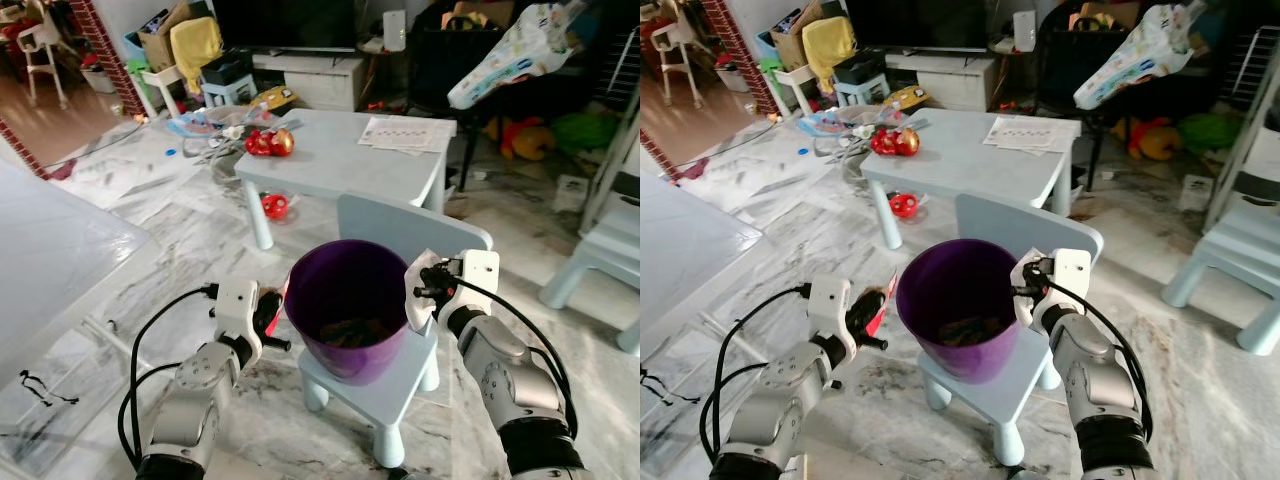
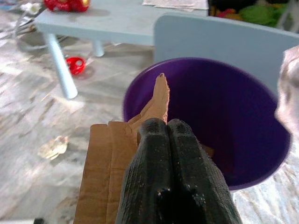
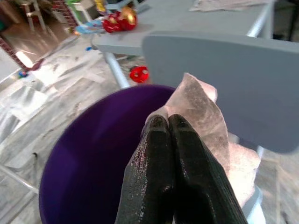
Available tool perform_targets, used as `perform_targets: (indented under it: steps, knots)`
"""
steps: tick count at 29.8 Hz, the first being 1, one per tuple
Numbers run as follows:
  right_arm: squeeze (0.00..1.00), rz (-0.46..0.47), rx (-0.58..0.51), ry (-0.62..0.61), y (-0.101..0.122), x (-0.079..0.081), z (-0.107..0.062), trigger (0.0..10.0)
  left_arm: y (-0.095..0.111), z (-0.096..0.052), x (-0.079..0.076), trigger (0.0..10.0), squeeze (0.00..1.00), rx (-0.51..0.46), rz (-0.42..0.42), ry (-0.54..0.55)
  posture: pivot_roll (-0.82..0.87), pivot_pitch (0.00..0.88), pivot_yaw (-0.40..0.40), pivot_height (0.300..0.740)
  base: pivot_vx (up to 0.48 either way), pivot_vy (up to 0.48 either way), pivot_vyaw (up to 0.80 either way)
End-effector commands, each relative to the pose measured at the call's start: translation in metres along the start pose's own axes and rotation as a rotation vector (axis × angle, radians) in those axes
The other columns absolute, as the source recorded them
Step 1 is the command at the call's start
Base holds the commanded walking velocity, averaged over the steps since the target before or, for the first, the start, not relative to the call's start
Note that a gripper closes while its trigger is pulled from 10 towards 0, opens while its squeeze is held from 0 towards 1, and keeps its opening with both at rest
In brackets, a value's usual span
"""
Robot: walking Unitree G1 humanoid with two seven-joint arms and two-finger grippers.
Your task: Picking trash to rubbish bin
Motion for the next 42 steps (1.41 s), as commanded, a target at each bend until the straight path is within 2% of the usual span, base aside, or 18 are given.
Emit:
perform_targets:
  steps: [1,4,5,10,18,30,35,42]
  knots:
    - [0.00,-0.022,-0.052,0.017,0.015,0.007,0.004,0.0,0.014,-0.003,0.007,0.0,0.00,-0.047,0.009,0.025,0.02,0.028,0.116,0.740,0.000,0.000,0.00]
    - [0.00,-0.026,-0.084,-0.001,0.024,0.001,0.004,0.0,0.024,-0.003,0.006,0.0,0.00,-0.084,-0.011,0.023,0.02,0.032,0.117,0.740,0.000,0.000,0.00]
    - [0.00,-0.025,-0.087,-0.016,0.024,-0.007,0.002,0.0,0.033,-0.001,0.004,0.0,0.00,-0.119,-0.012,0.021,0.01,0.039,0.117,0.740,0.000,0.000,0.00]
    - [0.00,-0.037,-0.101,-0.030,0.025,-0.016,-0.001,0.0,0.038,0.002,0.003,0.0,0.00,-0.131,-0.033,0.034,0.00,0.046,0.116,0.740,0.255,0.213,0.00]
    - [0.00,-0.050,-0.115,-0.029,0.028,-0.018,-0.003,0.0,0.038,0.002,0.004,0.0,0.00,-0.137,-0.049,0.043,-0.01,0.046,0.109,0.740,0.322,0.356,0.00]
    - [0.00,-0.071,-0.123,-0.033,0.034,-0.023,-0.005,0.0,0.043,0.005,0.003,0.0,0.00,-0.156,-0.090,0.061,-0.03,0.045,0.097,0.740,0.000,0.000,0.00]
    - [0.00,-0.092,-0.143,-0.040,0.043,-0.024,-0.005,0.0,0.044,0.006,0.003,0.0,0.00,-0.154,-0.104,0.065,-0.03,0.046,0.092,0.740,0.000,0.000,0.00]
    - [0.00,-0.090,-0.155,-0.039,0.047,-0.023,-0.004,0.0,0.043,0.007,0.003,0.0,0.00,-0.145,-0.107,0.068,-0.03,0.046,0.089,0.740,0.000,0.460,0.00]
Point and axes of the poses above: a point about 5 cm out from each wrist's last joint towards the gripper, its own z axis pointing out of the wrist towards the gripper, its own y axis along the axis of the wrist's last joint, x = y × z, the point moved 6 cm from there along z, pointing out of the wrist towards the gripper, and after that the axes turned 4 degrees about -z, right-handed, at the moved point
